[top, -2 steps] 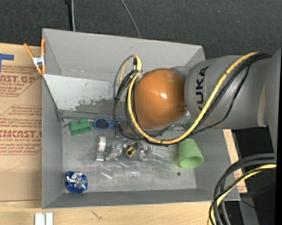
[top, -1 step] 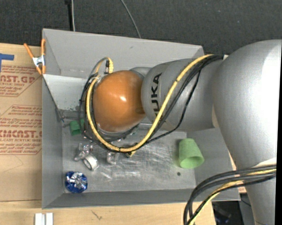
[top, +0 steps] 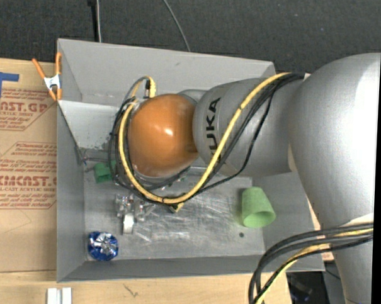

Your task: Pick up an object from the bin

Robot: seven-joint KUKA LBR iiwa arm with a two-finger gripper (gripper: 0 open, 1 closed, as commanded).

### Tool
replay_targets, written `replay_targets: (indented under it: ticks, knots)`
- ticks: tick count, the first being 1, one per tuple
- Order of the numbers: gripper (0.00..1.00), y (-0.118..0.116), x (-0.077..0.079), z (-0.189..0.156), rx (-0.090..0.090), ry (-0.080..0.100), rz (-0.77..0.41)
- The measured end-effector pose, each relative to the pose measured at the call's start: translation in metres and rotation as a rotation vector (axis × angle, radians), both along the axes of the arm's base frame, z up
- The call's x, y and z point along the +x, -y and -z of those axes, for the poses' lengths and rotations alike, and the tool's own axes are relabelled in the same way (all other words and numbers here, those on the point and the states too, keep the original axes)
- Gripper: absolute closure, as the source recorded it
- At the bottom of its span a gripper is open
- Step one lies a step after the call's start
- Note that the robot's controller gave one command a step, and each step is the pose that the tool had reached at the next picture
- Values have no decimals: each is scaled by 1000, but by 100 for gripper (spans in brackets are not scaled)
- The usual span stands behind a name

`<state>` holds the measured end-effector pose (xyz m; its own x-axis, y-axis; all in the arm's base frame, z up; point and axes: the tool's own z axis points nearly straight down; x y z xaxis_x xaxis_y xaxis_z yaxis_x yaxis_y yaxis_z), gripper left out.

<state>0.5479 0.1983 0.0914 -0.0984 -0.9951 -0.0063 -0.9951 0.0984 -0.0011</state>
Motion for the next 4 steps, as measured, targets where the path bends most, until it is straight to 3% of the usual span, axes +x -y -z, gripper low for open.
replay_targets:
  ticks: [1,2,3,4]
  knots:
    - [100,-7,-17,9,4,29,76]
    - [100,-35,-23,-123,1,7,127]
    - [100,-23,-67,-52,-5,-8,-13]
    - [100,-1,-45,-180,-4,5,-716]
